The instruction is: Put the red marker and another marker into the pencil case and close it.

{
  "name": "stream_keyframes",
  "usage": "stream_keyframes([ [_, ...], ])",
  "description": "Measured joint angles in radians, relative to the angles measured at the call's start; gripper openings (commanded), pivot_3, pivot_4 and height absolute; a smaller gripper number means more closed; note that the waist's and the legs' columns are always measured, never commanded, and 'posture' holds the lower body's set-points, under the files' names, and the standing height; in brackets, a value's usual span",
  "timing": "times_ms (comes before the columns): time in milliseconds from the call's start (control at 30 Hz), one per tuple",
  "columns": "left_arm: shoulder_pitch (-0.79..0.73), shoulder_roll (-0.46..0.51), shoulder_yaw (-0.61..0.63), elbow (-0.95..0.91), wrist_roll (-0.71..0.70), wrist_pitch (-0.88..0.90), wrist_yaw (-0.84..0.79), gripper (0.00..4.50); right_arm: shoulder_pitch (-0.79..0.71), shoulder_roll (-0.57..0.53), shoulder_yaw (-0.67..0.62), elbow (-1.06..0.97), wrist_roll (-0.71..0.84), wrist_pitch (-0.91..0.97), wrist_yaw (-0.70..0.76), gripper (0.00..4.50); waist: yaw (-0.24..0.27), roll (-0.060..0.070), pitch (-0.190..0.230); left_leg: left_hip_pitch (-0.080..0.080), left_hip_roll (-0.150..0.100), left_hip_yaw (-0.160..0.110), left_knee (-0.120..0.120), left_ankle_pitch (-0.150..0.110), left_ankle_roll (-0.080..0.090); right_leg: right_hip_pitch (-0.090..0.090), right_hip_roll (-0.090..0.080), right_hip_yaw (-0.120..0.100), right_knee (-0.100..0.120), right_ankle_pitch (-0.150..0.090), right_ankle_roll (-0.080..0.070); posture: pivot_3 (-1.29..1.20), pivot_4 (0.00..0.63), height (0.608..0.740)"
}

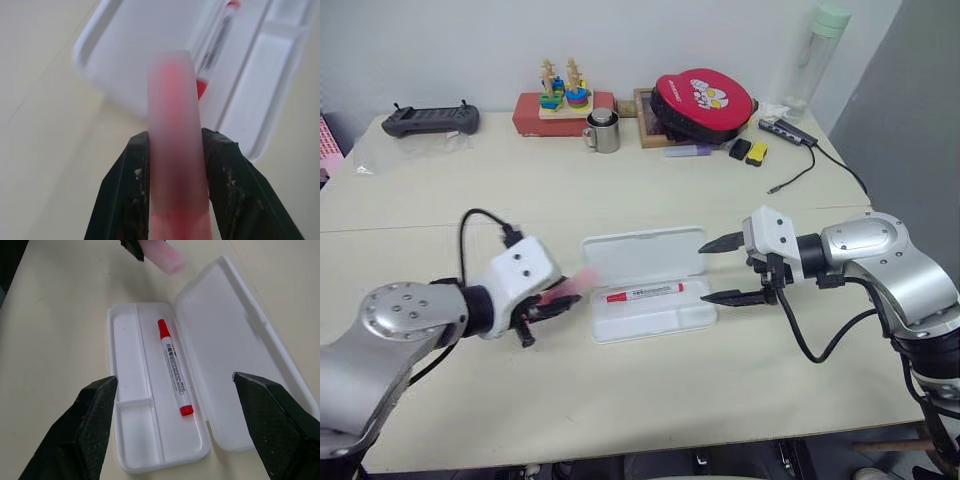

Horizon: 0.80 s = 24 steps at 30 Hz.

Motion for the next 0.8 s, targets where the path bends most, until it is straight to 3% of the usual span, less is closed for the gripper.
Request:
stream_keyframes([
  [333,-0.156,-0.056,-0.352,0.194,0.196,-0.281,-0.092,1.21,0.007,-0.004,-0.001,-0.016,-0.001,0.013,-0.012,3.87,-0.001,0.000,0.000,0.000,0.000,0.000,0.000,0.000,0.000,0.000,0.001,0.001,0.001,0.000,0.000,0.00,0.150,0.740],
  [567,-0.217,-0.152,-0.442,0.305,0.286,-0.357,-0.111,1.21,0.020,-0.011,-0.008,-0.035,0.002,0.031,-0.014,3.87,0.001,0.000,0.000,-0.001,0.000,0.000,0.001,0.000,0.000,-0.001,0.001,0.000,0.000,0.000,0.000,0.00,0.150,0.740],
  [800,-0.218,-0.189,-0.451,0.336,0.324,-0.375,-0.121,1.21,0.033,-0.018,-0.011,-0.039,0.003,0.034,-0.017,3.87,0.000,0.000,0.000,-0.001,0.000,0.000,0.001,0.000,0.000,-0.001,0.001,0.000,0.001,0.000,0.000,0.00,0.150,0.740],
])
